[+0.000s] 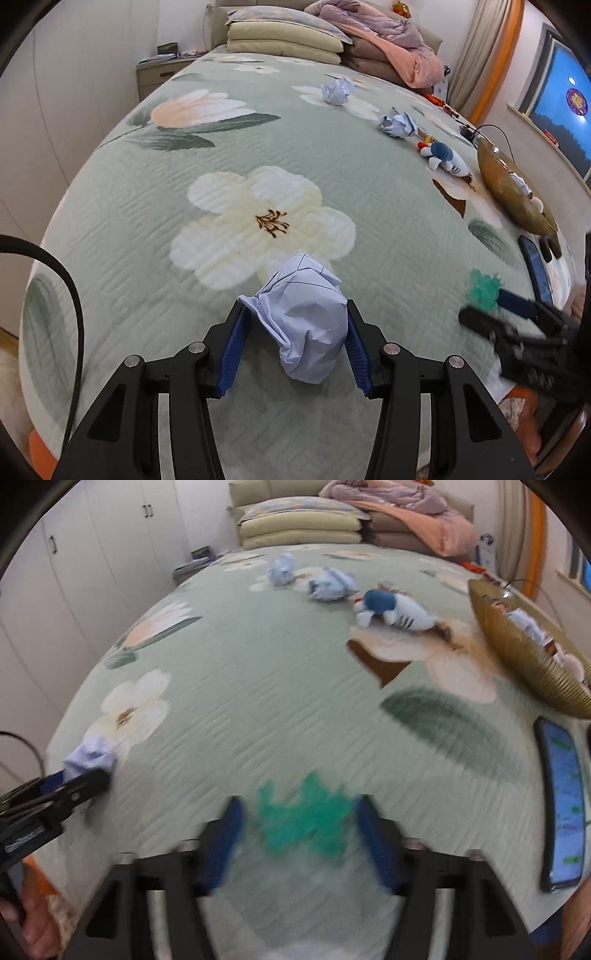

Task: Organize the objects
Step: 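Grasp a crumpled paper ball with the left tool while the right grasps the green jelly toy, then carry the paper ball and green jelly toy to the gold plate and open both tools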

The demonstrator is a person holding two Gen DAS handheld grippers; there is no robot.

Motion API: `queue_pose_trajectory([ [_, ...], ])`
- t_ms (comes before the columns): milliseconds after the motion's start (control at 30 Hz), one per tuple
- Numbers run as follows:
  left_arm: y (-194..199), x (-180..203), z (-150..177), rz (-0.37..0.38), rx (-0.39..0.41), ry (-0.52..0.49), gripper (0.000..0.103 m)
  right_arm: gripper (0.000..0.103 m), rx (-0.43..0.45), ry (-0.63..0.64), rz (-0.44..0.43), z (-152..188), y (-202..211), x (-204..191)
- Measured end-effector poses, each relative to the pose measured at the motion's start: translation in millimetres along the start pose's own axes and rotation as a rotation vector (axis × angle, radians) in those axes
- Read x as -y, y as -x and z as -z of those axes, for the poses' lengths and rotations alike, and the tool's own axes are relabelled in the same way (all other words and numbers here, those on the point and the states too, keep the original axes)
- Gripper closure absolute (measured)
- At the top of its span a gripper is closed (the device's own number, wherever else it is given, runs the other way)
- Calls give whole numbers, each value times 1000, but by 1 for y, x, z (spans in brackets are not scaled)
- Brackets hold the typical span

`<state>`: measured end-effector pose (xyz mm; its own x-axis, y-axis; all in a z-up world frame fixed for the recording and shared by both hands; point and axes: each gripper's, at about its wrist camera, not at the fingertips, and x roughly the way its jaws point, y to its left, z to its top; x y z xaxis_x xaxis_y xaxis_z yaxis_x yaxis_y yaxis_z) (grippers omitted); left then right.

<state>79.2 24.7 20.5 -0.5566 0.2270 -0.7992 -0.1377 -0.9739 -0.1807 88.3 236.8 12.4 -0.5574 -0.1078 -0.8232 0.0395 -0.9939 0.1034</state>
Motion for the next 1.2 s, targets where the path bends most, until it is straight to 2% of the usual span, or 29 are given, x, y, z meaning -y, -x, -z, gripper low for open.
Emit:
queue_pose_trajectory([
  [67,2,-4,1,14,7,12,55,14,14,-21,-36,12,4,1],
  [200,4,-9,3,20,12,22,55,14,32,26,24,24,3,-7],
  [300,6,-8,4,11,11,6,55,11,29,29,48,22,0,-11],
  [400,5,-8,3,10,2,11,55,12,22,-37,22,10,0,-1],
  [433,5,-7,2,10,2,11,55,14,18,-71,26,4,-2,5],
  [467,6,-7,1,10,2,11,55,22,16,-86,39,0,-4,7],
  [500,6,-5,1,8,1,10,55,33,17,-92,59,-2,-4,9],
  [533,6,-4,0,3,2,7,55,38,21,-85,89,-5,-5,9],
  [567,7,-2,-2,-3,6,1,55,51,27,-61,107,-6,-5,7],
  [600,7,0,-2,-7,7,-5,55,55,33,-44,104,-6,-4,5],
  [767,14,18,-15,3,26,-39,55,55,37,-77,14,-6,9,18],
  [900,24,49,-40,32,66,-102,55,55,76,-125,4,-17,26,41],
  [1000,34,86,-72,77,113,-164,55,55,130,-170,4,-29,47,63],
  [1100,40,134,-109,148,162,-237,55,55,209,-220,37,-49,80,99],
  [1200,42,187,-145,222,203,-310,55,55,305,-257,110,-72,120,146],
])
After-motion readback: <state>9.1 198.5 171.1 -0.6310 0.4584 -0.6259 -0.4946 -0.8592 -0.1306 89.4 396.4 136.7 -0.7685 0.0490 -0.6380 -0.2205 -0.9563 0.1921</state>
